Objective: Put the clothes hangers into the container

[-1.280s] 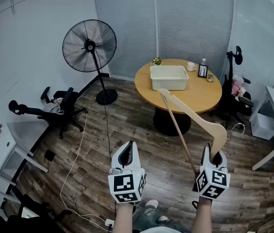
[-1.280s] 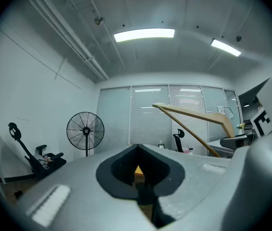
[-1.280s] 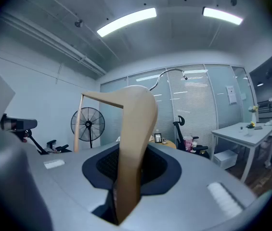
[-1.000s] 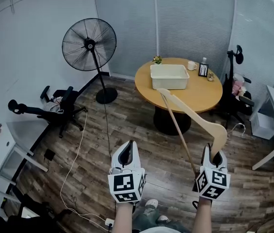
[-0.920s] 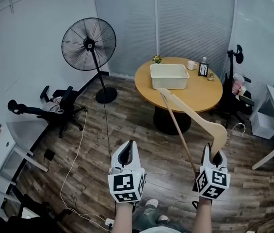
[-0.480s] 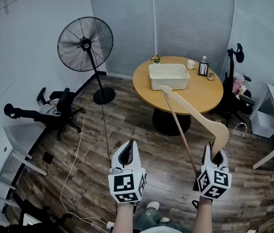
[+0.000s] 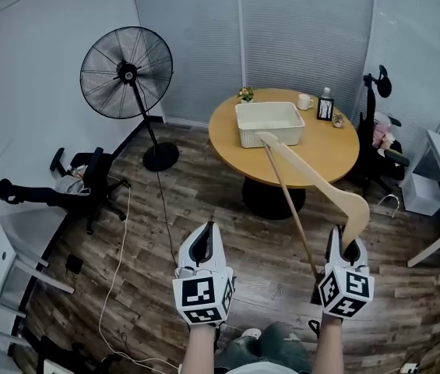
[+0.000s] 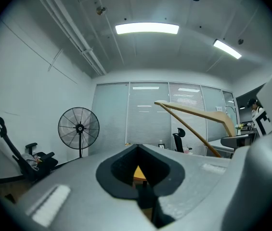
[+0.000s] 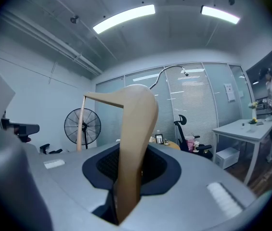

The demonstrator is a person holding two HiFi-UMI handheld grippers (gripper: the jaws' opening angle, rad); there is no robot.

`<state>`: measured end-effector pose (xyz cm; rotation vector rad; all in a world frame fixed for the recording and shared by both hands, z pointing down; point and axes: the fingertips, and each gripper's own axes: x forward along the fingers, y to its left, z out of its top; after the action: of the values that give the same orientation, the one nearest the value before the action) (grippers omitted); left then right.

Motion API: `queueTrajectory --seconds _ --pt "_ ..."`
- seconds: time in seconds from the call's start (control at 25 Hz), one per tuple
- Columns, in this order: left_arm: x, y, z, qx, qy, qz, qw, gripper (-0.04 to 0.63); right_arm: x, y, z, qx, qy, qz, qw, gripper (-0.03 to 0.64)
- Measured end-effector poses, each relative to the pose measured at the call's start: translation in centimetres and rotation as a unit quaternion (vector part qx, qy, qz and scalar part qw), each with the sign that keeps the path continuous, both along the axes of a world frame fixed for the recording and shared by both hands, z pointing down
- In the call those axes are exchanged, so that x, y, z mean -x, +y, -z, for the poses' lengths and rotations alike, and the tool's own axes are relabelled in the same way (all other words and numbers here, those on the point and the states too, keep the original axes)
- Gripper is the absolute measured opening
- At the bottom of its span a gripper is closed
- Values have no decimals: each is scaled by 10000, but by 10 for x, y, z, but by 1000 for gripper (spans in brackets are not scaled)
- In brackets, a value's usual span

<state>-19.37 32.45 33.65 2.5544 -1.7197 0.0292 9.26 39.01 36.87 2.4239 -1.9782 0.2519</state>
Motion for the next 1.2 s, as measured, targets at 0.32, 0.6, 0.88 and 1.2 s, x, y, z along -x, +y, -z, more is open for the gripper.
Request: queueTrajectory --seconds 0.32,0.6,0.88,1.2 --pt "-2 -34 -8 127 38 5 9999 0 -8 -30 -6 178 28 -75 9998 98" --pt "-16 -71 -18 215 24 109 9997 0 -24 -70 -16 251 -10 7 9997 95" --pt "-48 -122 -23 189 -58 233 9995 0 -54 -130 -20 169 -13 180 9997 93" --pt "-86 -188 -9 137 -89 486 9987 0 -96 -214 -11 162 13 411 9990 86"
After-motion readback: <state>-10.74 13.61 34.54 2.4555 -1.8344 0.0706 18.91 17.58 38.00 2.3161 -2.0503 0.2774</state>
